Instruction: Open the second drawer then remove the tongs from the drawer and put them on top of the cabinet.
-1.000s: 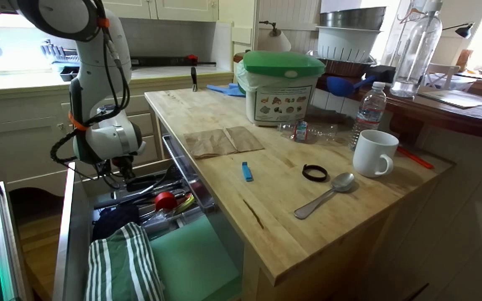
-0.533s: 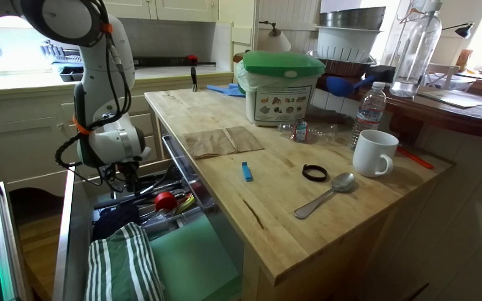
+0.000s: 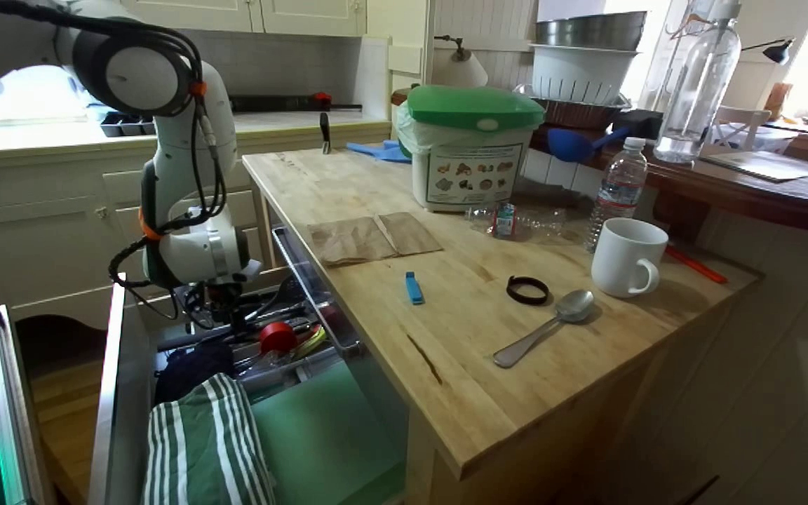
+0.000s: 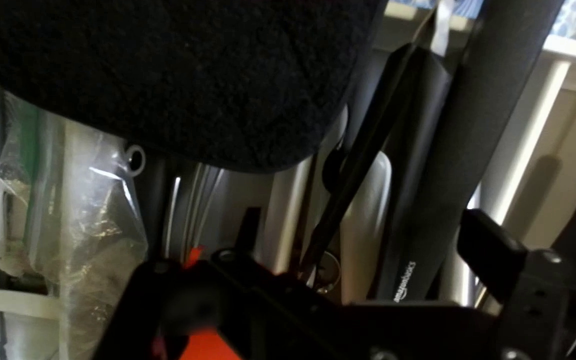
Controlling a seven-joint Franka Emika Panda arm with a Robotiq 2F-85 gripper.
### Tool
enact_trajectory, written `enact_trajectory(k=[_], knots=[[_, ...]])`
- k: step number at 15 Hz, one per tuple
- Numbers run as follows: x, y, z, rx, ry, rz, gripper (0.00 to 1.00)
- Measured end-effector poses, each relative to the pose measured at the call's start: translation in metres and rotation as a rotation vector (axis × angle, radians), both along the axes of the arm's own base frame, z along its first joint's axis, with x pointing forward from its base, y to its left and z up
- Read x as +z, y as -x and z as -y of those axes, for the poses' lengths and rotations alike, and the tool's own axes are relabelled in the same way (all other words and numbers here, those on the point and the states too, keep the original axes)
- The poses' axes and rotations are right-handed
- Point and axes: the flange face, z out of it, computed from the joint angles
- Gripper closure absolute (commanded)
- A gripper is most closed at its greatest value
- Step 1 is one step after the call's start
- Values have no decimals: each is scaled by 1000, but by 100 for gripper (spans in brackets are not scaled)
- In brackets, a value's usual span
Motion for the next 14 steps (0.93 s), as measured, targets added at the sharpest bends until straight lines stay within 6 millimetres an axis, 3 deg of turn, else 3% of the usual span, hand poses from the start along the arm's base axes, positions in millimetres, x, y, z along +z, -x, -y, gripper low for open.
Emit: enact_trajectory(k=[4,7,8,9,10,14], knots=[[-8,-1,0,-21,-5,-11,1],[-9,-1,4,-37,-4,-15,16],[-10,-1,4,-43,-5,-19,16],[-11,0,5,-48,-5,-22,32],[-11,-1,5,-54,-7,-24,33],[-12,0,3,-73,-14,-40,67]])
